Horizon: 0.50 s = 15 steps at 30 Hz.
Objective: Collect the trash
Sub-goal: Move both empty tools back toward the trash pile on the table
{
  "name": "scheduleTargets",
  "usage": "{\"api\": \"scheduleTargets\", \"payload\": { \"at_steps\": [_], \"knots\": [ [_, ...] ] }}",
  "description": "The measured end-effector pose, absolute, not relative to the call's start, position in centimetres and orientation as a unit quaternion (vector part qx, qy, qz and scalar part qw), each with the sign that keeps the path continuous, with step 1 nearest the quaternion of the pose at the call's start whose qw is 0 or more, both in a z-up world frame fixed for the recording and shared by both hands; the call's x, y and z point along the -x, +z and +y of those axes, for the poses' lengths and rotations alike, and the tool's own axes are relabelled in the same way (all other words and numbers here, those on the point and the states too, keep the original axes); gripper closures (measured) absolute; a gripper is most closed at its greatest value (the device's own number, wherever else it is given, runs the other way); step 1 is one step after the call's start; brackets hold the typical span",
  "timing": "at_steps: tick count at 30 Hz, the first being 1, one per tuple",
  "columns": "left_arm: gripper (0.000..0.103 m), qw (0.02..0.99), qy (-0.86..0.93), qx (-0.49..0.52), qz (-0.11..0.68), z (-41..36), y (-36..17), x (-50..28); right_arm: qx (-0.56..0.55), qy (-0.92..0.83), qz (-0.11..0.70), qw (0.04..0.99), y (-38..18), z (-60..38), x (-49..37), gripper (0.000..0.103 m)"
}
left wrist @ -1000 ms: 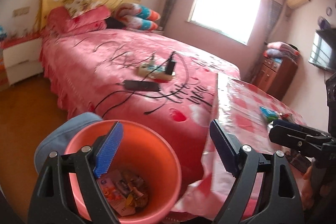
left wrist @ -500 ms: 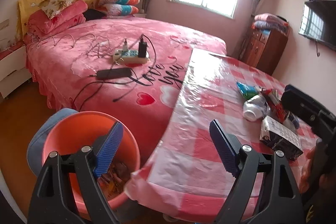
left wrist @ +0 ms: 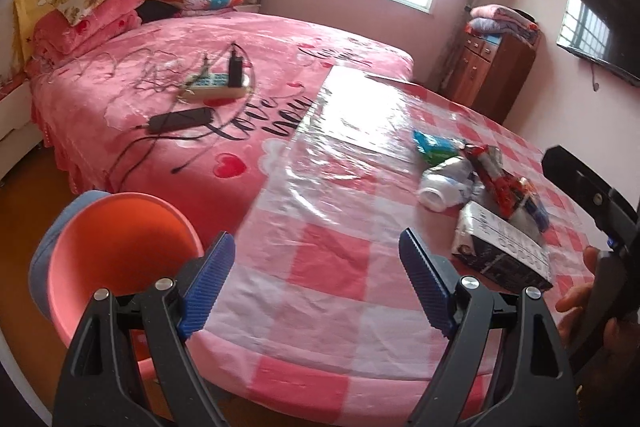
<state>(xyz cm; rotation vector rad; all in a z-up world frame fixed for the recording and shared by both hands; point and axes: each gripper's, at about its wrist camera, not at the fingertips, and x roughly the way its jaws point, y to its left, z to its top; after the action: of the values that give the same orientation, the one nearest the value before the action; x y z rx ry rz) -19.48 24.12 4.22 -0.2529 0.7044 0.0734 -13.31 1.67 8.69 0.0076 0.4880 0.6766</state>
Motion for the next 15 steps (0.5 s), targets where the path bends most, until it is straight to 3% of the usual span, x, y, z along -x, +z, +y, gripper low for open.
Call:
{"api": "scheduleTargets", "payload": {
  "at_steps": [15],
  "knots": [
    [0.018,0.920,-0.021,0.092,0.380,17.5,4.1,17.9,-0.051,0.278,0.229,0.931,9.0,-5.7,10.7,0.005]
  ]
}}
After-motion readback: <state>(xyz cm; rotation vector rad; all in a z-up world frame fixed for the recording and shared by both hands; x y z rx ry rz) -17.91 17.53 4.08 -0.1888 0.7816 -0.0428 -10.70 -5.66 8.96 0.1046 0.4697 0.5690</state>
